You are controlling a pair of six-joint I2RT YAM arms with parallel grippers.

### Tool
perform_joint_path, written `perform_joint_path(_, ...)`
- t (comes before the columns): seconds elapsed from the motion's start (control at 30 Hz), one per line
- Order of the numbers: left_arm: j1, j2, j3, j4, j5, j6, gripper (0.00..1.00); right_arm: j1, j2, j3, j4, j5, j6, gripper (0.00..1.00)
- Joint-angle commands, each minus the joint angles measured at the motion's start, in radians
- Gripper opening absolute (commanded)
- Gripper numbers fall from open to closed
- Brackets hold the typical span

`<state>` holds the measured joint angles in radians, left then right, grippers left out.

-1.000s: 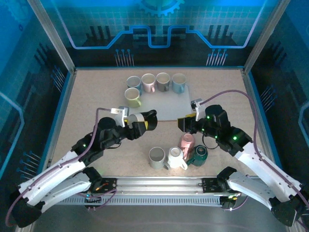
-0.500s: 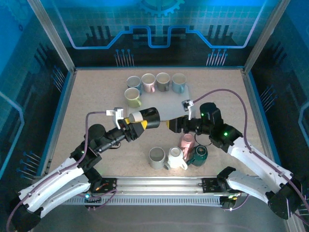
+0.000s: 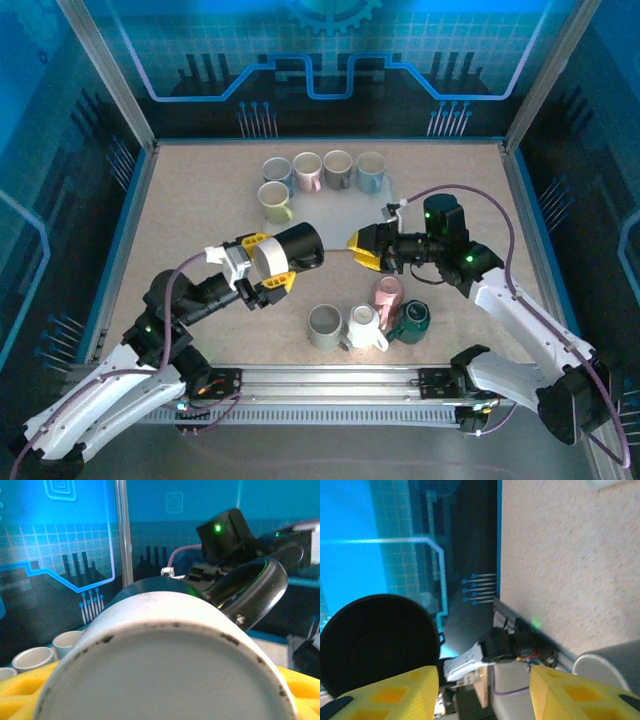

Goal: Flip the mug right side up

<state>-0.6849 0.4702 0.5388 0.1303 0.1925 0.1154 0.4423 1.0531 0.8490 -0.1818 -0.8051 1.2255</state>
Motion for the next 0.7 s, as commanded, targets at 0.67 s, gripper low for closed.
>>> perform_joint_path(0.67, 0.001, -0.036, 0.153, -0.126, 0.0, 0.5, 0.33, 0.234, -0.004, -0.013, 0.504, -0.055, 0.332, 0.58)
